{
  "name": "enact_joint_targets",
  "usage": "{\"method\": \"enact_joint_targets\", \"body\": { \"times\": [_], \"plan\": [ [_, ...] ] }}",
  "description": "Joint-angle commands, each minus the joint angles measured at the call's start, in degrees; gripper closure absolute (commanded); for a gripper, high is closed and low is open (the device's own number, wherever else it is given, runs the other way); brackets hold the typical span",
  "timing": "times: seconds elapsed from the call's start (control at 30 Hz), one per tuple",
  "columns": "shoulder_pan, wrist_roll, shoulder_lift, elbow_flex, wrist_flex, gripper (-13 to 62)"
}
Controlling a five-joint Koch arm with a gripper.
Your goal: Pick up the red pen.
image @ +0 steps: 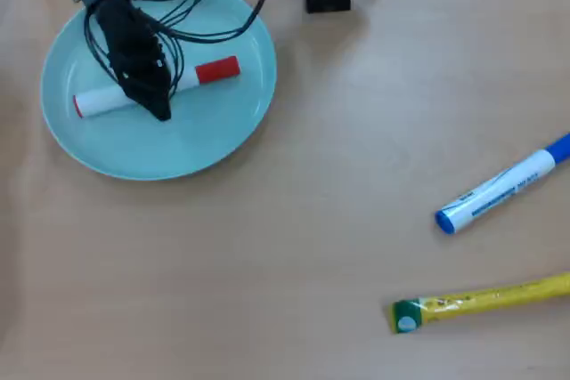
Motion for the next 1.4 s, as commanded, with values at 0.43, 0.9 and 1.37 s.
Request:
{"method": "enact_joint_targets", "body": {
  "times": [0.43, 0.9, 1.37],
  "plan": [
    [-1.58, 2.55, -0.53, -2.46, 8.79, 55.7],
    [-1.67, 2.81, 0.09, -3.78, 10.63, 55.9],
    [-2.20, 8.35, 4.83, -4.66, 10.72, 55.8]
  ]
}}
